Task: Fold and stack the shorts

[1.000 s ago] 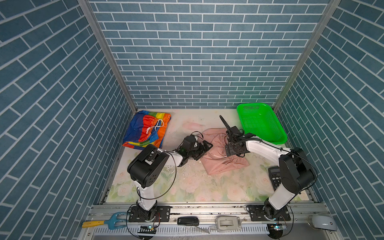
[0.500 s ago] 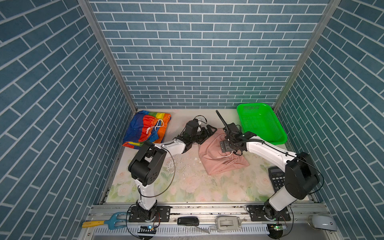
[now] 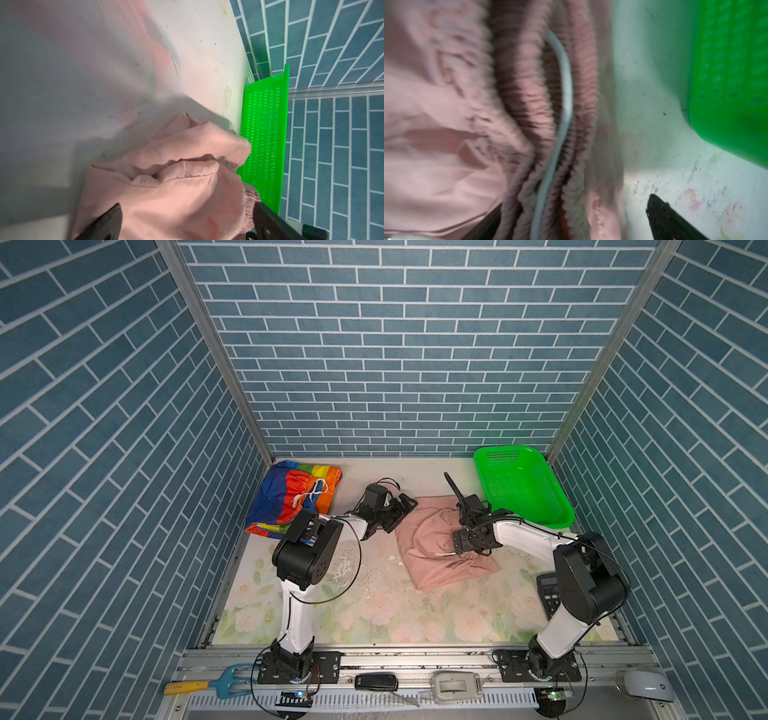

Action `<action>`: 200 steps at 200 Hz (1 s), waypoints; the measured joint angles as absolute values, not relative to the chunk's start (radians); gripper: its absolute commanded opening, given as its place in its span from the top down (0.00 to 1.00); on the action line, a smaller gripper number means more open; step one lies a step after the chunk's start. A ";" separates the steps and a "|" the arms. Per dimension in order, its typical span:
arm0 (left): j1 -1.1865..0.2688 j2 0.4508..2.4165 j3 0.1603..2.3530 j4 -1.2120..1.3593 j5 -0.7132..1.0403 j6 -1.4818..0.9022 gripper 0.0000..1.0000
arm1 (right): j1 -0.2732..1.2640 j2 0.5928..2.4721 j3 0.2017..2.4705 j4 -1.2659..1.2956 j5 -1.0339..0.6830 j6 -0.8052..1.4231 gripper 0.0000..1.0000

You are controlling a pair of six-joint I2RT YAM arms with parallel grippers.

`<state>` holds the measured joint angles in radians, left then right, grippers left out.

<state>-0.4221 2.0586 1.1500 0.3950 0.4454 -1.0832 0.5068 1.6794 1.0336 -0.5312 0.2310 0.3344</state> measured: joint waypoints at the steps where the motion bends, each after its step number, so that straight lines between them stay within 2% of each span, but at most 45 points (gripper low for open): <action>1: -0.421 2.059 1.151 0.395 0.447 -1.083 0.00 | 0.506 1.678 1.032 -0.531 0.231 0.334 0.01; 57: -0.373 2.088 1.211 0.351 0.508 -1.013 0.00 | 0.477 1.557 0.973 -0.544 0.228 0.331 0.01; 97: -0.366 1.998 1.215 0.146 0.494 -0.882 0.00 | 0.474 1.432 0.976 -0.569 0.184 0.332 0.01; 141: -0.445 1.812 1.183 -0.059 0.490 -0.731 0.03 | 0.463 1.427 0.988 -0.569 0.120 0.332 0.01; 200: -0.496 1.845 1.106 -0.260 0.469 -0.641 0.05 | 0.439 1.426 0.986 -0.565 0.067 0.332 0.01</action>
